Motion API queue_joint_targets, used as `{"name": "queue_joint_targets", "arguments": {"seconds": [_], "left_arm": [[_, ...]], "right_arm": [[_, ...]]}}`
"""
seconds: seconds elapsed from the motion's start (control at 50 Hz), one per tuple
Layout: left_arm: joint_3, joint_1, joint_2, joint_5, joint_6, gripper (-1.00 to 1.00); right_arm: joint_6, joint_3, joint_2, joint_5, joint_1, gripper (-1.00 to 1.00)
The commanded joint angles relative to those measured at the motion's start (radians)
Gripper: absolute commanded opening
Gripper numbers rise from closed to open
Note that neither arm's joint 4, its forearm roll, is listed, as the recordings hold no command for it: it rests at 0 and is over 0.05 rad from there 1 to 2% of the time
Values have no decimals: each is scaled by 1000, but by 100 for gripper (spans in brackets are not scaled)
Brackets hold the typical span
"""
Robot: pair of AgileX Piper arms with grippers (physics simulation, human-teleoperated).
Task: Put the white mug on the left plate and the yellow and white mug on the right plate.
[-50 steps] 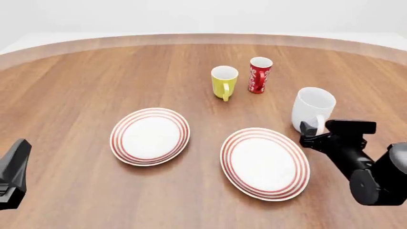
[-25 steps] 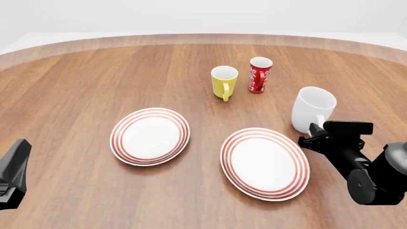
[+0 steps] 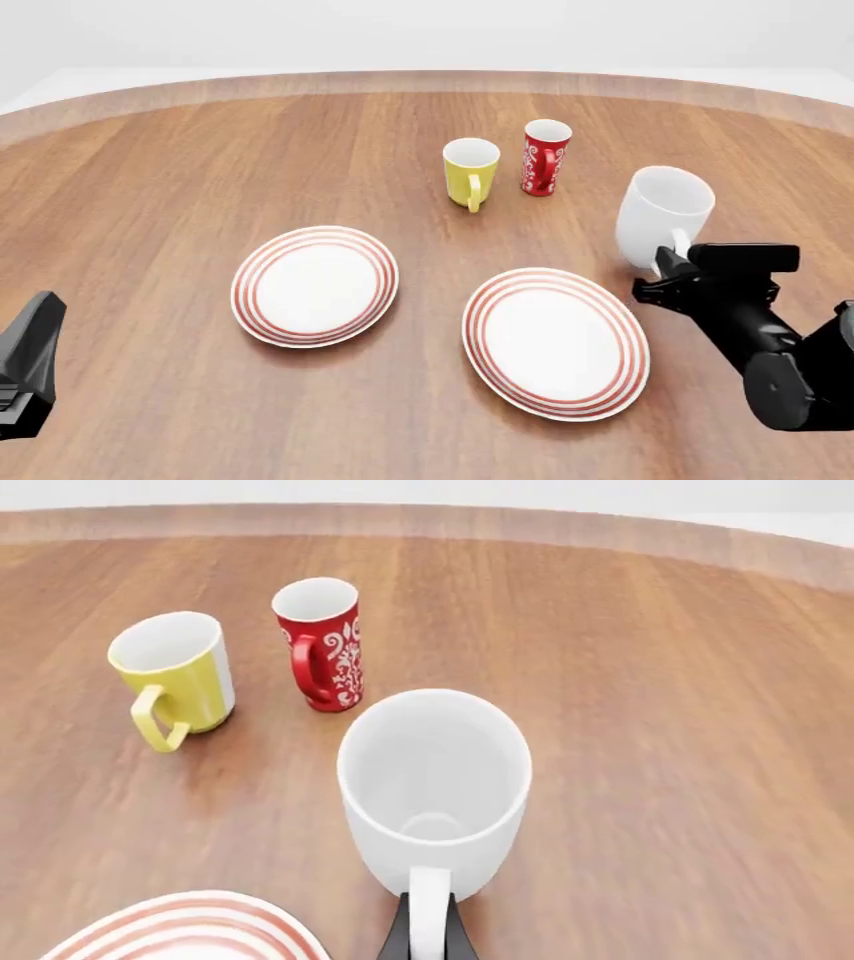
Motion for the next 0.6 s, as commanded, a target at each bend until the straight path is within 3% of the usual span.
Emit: {"name": "queue_joint_targets", "arguments": {"seconds": [0.02, 0.6], "left_arm": [[0, 0, 0, 0, 0, 100], [0, 0, 0, 0, 0, 100]], "right_arm": [[-13, 17, -123, 65, 6, -100], [-63, 44, -586, 390, 49, -100]]}}
